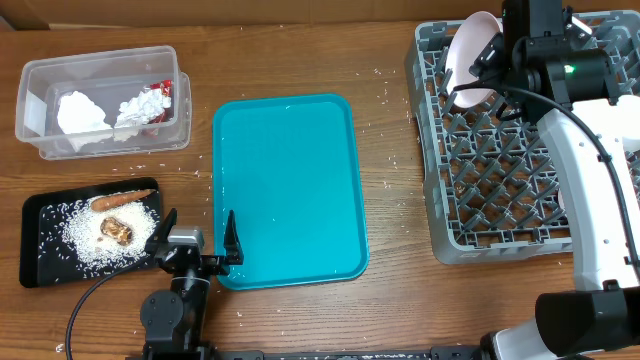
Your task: Sort waste into correct bins and load items into the dishwasher
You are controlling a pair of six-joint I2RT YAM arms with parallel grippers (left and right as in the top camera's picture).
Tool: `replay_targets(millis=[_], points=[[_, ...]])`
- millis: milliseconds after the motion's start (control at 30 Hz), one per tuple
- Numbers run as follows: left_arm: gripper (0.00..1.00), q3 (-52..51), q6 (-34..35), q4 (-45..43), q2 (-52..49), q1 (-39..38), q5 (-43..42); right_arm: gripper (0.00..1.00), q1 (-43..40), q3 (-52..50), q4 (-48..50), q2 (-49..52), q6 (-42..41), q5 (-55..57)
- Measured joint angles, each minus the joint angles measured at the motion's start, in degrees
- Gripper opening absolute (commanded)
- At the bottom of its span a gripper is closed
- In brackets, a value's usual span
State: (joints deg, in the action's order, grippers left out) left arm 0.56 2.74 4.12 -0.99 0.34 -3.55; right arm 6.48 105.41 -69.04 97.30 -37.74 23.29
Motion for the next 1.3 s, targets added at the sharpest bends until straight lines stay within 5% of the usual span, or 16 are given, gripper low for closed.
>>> replay_targets(millis=[1300], points=[[1.0,0.0,0.0,0.11,0.0,0.0,0.42,1.0,0.0,0.0,-5.11,0.0,0.48,0.13]])
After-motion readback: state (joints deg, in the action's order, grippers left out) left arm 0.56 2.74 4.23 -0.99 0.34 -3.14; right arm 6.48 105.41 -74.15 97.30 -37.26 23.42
